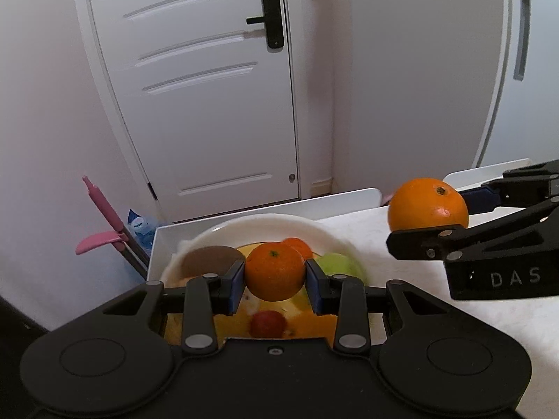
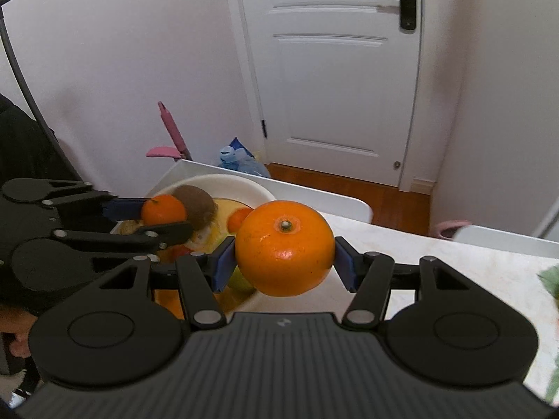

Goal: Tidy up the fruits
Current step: 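Carry the tangerine and orange into the bowl and open both tools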

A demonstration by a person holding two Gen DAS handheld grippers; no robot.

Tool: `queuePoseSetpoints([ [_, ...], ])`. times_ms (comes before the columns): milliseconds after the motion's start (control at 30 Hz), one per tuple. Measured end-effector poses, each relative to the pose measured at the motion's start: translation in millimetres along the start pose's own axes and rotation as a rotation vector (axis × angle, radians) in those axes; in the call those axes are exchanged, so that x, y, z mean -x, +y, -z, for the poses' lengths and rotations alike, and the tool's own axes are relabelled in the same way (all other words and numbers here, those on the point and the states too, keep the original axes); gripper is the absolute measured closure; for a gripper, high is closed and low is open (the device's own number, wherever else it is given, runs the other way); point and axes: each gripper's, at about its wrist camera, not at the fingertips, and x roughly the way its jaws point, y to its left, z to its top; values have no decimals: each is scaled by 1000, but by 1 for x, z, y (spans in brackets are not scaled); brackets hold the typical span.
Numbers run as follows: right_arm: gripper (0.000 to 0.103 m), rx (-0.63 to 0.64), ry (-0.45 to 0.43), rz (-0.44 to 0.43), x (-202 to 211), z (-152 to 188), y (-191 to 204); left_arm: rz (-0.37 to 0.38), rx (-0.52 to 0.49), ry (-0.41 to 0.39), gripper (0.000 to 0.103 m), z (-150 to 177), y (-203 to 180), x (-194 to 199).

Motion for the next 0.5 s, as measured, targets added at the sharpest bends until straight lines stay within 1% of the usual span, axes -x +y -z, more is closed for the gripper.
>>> queuePoseSetpoints([
  [200,29,-14,3,0,-21,-14,1,7,-19,4,63,3,9,-16],
  [433,29,-20,3,20,-34,-25,-6,30,-39,30,62,7,11,-34],
  [500,29,-20,7,19,-38,-28,-7,32,-42,28,61,8,12,-35],
])
